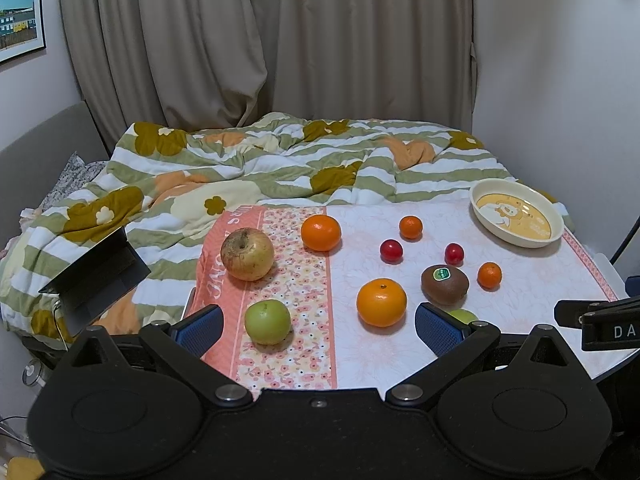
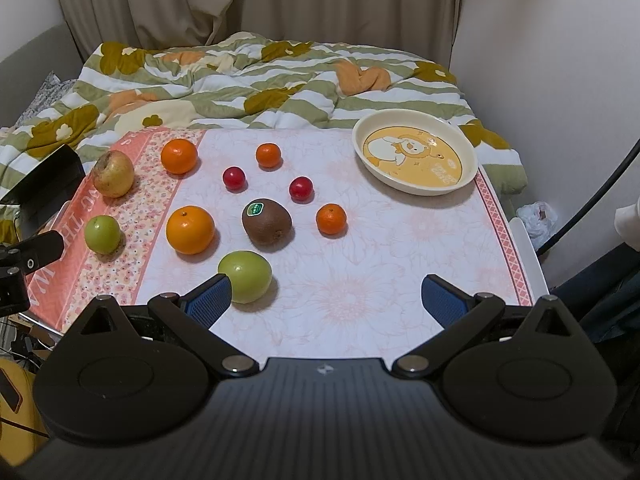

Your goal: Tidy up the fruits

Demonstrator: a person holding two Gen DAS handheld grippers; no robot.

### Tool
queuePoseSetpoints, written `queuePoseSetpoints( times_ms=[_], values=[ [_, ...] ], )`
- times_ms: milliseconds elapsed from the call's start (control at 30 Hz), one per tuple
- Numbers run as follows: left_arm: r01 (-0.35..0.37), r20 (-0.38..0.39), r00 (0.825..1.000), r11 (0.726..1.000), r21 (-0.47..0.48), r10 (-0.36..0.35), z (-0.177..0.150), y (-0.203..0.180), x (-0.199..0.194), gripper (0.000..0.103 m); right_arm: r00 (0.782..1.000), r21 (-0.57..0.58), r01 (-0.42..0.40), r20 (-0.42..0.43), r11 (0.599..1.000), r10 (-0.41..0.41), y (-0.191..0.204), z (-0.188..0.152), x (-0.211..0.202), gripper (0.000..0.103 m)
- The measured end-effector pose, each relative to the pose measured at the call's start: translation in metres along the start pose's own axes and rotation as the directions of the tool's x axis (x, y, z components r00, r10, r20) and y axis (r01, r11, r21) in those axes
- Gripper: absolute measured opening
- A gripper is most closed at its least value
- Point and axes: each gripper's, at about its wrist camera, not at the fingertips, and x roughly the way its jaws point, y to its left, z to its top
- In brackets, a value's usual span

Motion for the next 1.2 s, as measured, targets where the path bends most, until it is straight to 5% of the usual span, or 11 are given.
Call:
queuePoseSetpoints(
  times_ms=[367,933,1200],
  values=[
    [-0.008,-0.075,0.997,1.0,0.005,0.009,0.0,0.029,0.025,0.103,0.998,0.016,-0.038,-0.048,0.999,0.039,0.022,0.006,0.006,0.103],
    [-0.002,-0.129,0.992,0.997,0.072,0.011,-0.022,0.06,0.127,0.102,0.998,-0.032,0.015,-0.068,0.999,-0.017,0.063,-0.016,0.094,0.103],
    [0.004,-0.163,0.987,0.998,0.058,0.006,-0.022,0.059,0.157,0.086,0.997,-0.014,-0.015,-0.076,1.0,0.014,0.063,-0.018,0.121,0.103]
  ],
)
